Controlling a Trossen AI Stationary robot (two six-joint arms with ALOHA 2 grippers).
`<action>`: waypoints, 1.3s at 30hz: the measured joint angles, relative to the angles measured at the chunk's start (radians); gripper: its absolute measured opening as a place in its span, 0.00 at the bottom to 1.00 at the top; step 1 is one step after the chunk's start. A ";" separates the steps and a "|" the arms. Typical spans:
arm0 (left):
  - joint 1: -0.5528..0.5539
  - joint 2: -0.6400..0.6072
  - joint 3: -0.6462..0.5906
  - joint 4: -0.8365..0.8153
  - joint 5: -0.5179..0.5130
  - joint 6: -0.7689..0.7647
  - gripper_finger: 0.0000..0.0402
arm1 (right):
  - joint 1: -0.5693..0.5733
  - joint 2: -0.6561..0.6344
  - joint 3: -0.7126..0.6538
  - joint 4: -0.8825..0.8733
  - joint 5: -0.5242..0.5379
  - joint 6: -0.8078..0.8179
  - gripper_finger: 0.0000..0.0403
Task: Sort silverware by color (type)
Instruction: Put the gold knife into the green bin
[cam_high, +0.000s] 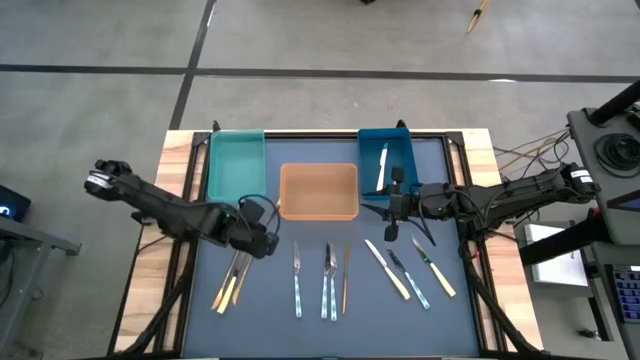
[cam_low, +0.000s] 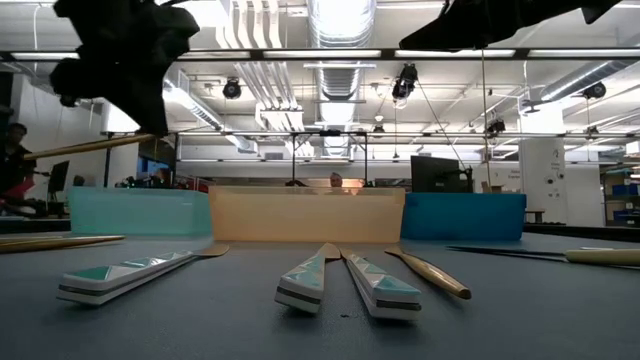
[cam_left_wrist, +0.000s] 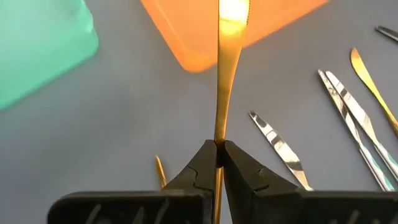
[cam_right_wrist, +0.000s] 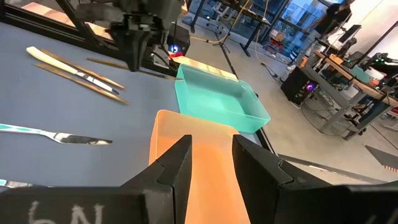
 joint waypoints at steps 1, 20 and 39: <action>0.018 -0.008 0.006 -0.003 -0.009 0.030 0.00 | 0.000 0.000 0.000 0.000 0.000 0.000 0.27; 0.664 -0.115 0.072 -0.047 -0.021 0.823 0.00 | -0.001 0.000 0.000 0.000 0.000 0.000 0.27; 1.206 -0.110 0.056 0.006 0.225 0.964 0.00 | -0.004 0.000 0.000 -0.030 0.001 0.009 0.27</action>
